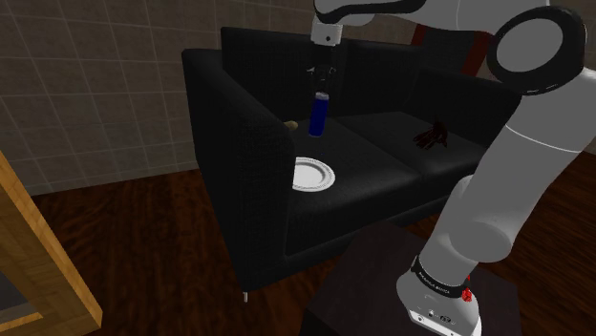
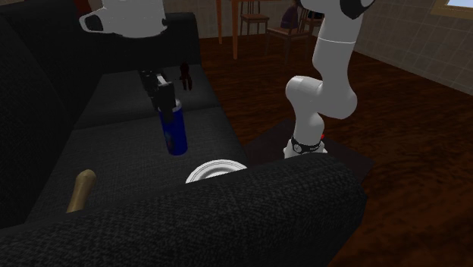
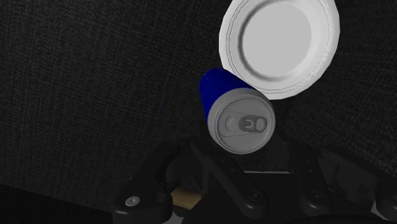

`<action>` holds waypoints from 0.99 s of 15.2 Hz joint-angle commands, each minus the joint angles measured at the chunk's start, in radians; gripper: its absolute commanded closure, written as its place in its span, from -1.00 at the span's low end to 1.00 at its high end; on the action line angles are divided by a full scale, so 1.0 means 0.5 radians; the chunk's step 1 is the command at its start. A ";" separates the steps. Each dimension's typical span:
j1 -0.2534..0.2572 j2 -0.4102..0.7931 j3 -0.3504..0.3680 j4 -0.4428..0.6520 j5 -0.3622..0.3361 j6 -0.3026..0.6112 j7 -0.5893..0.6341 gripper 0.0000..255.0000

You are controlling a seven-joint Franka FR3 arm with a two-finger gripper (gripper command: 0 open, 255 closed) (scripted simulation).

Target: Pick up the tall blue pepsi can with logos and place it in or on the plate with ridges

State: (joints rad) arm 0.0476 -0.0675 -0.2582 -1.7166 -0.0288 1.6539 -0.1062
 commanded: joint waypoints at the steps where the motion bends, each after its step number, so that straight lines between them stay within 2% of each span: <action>1: 0.043 -0.061 0.053 -0.043 -0.011 -0.018 0.100 1.00; 11: 0.240 -0.223 0.328 -0.079 0.000 -0.153 0.569 1.00; 15: 0.239 -0.246 0.329 -0.214 -0.002 -0.042 0.572 1.00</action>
State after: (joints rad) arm 0.1673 -0.1856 -0.0942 -1.8050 -0.0293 1.6189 0.1787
